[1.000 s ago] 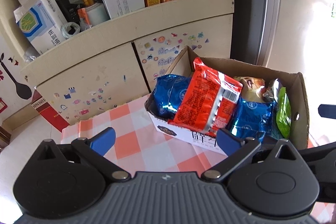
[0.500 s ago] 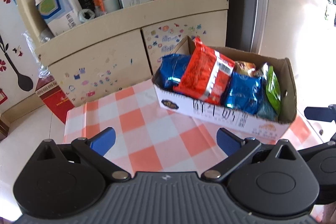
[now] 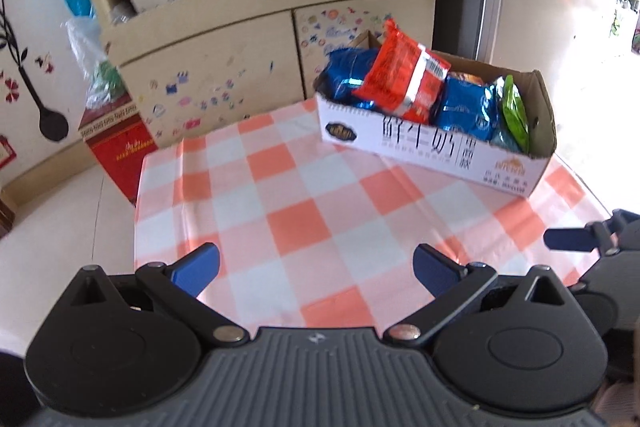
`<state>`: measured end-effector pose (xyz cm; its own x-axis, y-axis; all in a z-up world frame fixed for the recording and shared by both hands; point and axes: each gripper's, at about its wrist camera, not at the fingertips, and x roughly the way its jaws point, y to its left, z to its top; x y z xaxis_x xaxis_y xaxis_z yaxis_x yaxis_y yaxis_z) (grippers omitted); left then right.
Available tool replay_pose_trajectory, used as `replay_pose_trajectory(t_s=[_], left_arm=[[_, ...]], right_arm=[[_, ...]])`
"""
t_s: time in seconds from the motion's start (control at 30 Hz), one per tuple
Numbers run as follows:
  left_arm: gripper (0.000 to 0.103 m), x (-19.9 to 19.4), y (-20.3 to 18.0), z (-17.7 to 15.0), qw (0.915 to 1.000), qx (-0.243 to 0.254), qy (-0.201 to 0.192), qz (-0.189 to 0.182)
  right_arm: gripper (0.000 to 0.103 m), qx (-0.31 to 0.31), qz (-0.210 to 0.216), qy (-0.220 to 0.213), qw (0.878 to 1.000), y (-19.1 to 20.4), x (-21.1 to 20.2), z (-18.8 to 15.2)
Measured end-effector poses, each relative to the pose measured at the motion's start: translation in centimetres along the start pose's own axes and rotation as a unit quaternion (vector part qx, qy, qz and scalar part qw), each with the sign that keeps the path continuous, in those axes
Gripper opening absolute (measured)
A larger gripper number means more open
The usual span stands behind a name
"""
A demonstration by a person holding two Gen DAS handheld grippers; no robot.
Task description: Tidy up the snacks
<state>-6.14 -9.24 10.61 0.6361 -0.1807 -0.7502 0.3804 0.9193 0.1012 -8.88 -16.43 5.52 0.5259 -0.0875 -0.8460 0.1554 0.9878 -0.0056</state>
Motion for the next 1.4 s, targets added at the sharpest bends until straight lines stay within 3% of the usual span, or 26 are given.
replay_pose_trajectory(t_s=[0.37, 0.7, 1.0, 1.4], left_arm=[[0.102, 0.6, 2.9, -4.2, 0.9996, -0.016, 0.024, 0.007], [0.102, 2.7, 4.7, -6.0, 0.997, -0.057, 0.052, 0.012], [0.102, 3.0, 5.0, -6.0, 0.9963, -0.067, 0.052, 0.017], [0.102, 3.7, 6.6, -6.0, 0.9927, -0.097, 0.061, 0.037]], right_arm=[[0.103, 0.011, -0.02, 0.037, 0.999, 3.2, 2.9, -3.8], [0.103, 0.02, -0.014, -0.071, 0.997, 3.8, 4.1, -3.6], [0.103, 0.003, 0.001, -0.166, 0.986, 4.8, 5.9, -3.2], [0.103, 0.005, 0.002, -0.166, 0.986, 4.7, 6.0, -3.0]])
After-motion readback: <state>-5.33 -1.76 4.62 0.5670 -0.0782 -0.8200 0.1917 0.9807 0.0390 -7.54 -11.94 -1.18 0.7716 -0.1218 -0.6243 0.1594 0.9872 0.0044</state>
